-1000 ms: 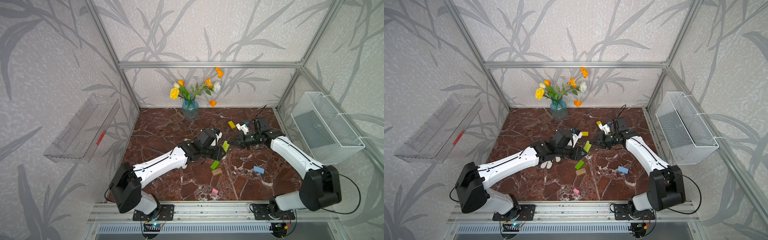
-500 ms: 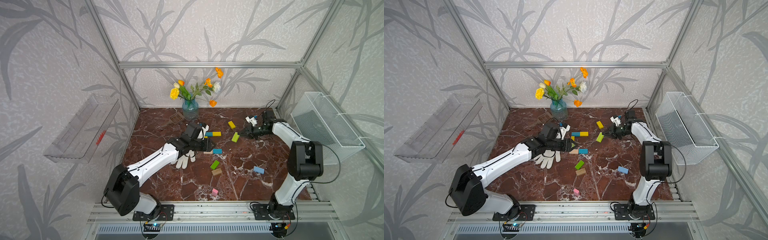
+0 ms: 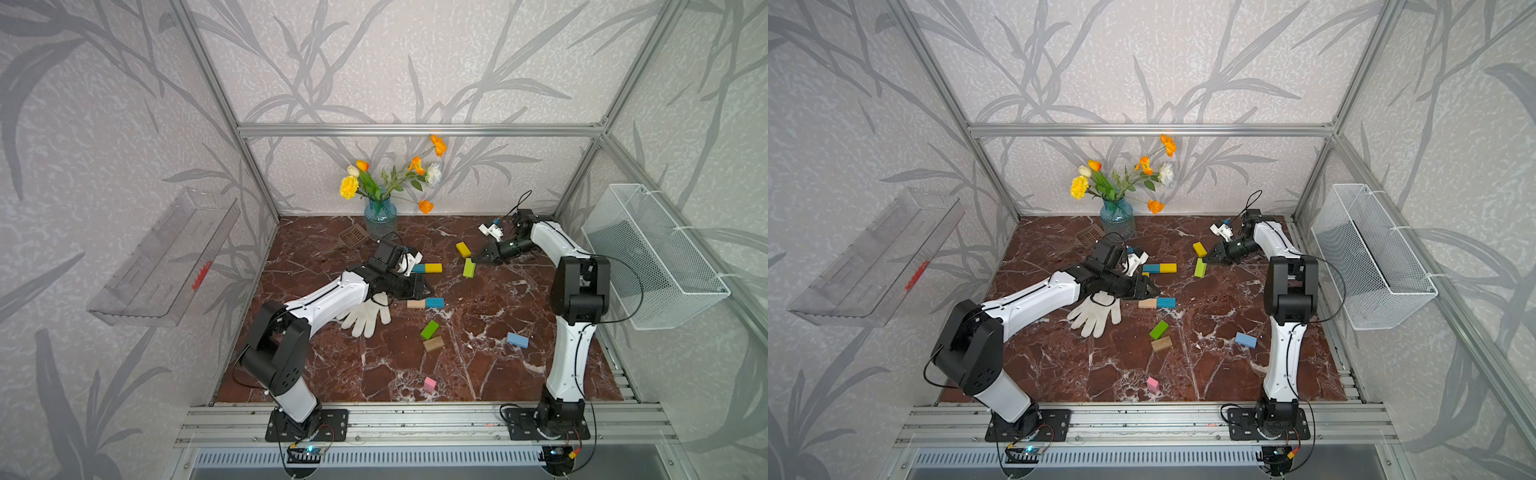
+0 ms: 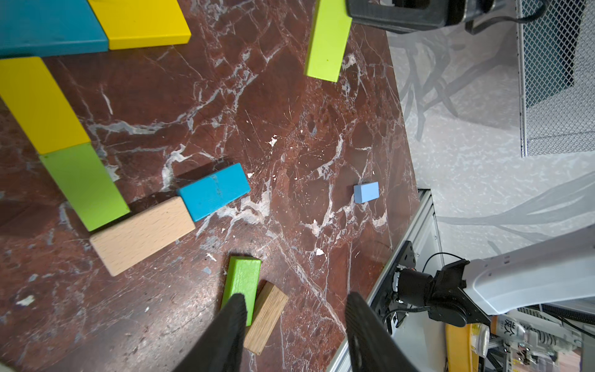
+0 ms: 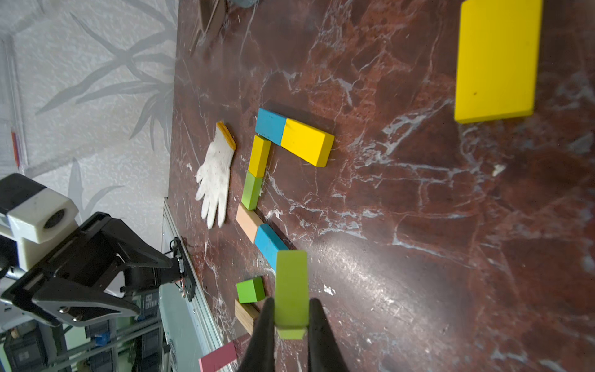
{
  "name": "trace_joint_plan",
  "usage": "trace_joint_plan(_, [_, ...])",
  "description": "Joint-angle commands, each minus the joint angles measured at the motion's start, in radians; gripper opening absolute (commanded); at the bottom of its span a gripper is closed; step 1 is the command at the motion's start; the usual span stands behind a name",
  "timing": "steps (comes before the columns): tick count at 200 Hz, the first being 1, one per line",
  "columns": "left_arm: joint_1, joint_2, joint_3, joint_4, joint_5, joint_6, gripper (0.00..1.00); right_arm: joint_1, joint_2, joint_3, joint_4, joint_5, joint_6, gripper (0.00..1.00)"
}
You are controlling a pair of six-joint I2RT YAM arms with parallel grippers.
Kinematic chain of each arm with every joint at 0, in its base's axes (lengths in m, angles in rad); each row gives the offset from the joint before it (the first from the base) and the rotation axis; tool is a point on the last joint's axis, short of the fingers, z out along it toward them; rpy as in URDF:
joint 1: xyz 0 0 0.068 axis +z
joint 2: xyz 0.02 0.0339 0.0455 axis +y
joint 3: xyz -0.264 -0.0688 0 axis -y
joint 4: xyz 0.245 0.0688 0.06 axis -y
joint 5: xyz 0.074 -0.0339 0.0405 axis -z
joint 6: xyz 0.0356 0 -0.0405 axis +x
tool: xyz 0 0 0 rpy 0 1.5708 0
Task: Assemble the letter c with building blocks
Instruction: Place the building block at the center of the board.
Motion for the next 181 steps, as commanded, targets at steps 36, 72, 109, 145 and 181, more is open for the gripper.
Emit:
trace_joint_plan(36, [0.009, 0.011, 0.024, -0.002, 0.041, 0.014, 0.51, -0.038, 0.126, 0.131, -0.226, 0.045, -0.156, 0.04])
trace_joint_plan(72, [0.028, 0.033, 0.024, 0.007, 0.075, -0.003, 0.50, -0.057, 0.170, 0.170, -0.227, 0.077, -0.146, 0.01])
trace_joint_plan(109, [0.037, 0.049, 0.024, 0.015, 0.081, -0.016, 0.50, -0.060, 0.236, 0.231, -0.247, 0.085, -0.149, 0.01])
trace_joint_plan(145, [0.048, 0.046, 0.010, 0.034, 0.093, -0.028, 0.50, -0.060, 0.298, 0.319, -0.261, 0.095, -0.140, 0.02])
trace_joint_plan(181, [0.056, 0.054, 0.007, 0.049, 0.114, -0.039, 0.50, -0.060, 0.374, 0.414, -0.304, 0.086, -0.138, 0.05])
